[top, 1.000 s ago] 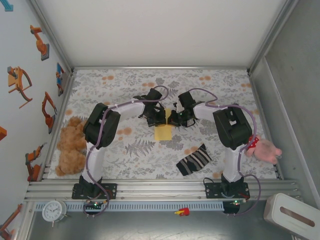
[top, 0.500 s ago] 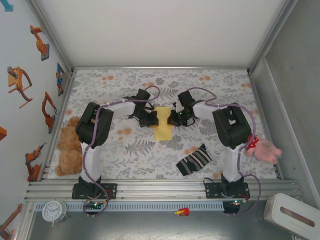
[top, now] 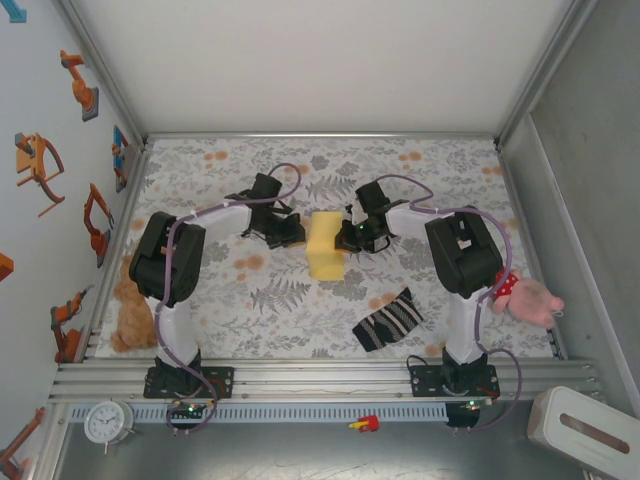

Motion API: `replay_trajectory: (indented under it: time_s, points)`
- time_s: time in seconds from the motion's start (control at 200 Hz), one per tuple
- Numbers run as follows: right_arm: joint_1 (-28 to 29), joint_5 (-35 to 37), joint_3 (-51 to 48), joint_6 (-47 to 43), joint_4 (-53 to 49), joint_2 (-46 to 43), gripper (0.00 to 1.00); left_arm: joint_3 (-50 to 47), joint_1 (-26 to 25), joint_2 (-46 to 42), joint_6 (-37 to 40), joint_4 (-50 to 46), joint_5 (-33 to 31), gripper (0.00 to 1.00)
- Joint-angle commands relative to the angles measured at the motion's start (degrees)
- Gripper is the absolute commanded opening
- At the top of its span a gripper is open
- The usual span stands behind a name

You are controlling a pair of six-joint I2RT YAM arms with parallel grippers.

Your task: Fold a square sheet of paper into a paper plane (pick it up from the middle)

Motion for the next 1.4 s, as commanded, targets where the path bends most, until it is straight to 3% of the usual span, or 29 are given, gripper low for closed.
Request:
replay_trajectory:
  time_s: [0.0,0.16,0.331,0.761,0.926,1.077,1.397]
  points:
    - [-0.30,14.15,-5.91,-1.11,-11.80,8.67,0.00,1.30,-3.10,2.73,-4.74,7.54,2.89,0.06]
    - [-0.35,14.06,-6.08,-1.08,-11.70,8.63,0.00,1.79,-4.07,7.23,-7.84,13.67,3.71,0.06]
    - [-0.35,14.24,-6.45,-1.14,-11.66,8.46,0.00,-1.24,-1.49,8.35,-7.14,15.32,1.96,0.06]
    - [-0.43,15.02,-7.05,-1.04,-11.15,8.42,0.00,-3.54,4.70,2.06,2.22,4.44,-4.55,0.06]
    - [-0.44,15.03,-7.27,-0.89,-11.18,8.32,0.00,-5.61,2.67,-0.23,-1.81,15.35,2.99,0.06]
    - [-0.46,14.85,-7.44,-0.86,-10.91,8.43,0.00,-6.40,-0.54,1.52,-6.84,25.76,5.75,0.07]
    - [-0.50,15.20,-7.82,-0.78,-10.65,8.31,0.00,-3.54,0.14,9.75,-11.06,27.63,4.44,0.07]
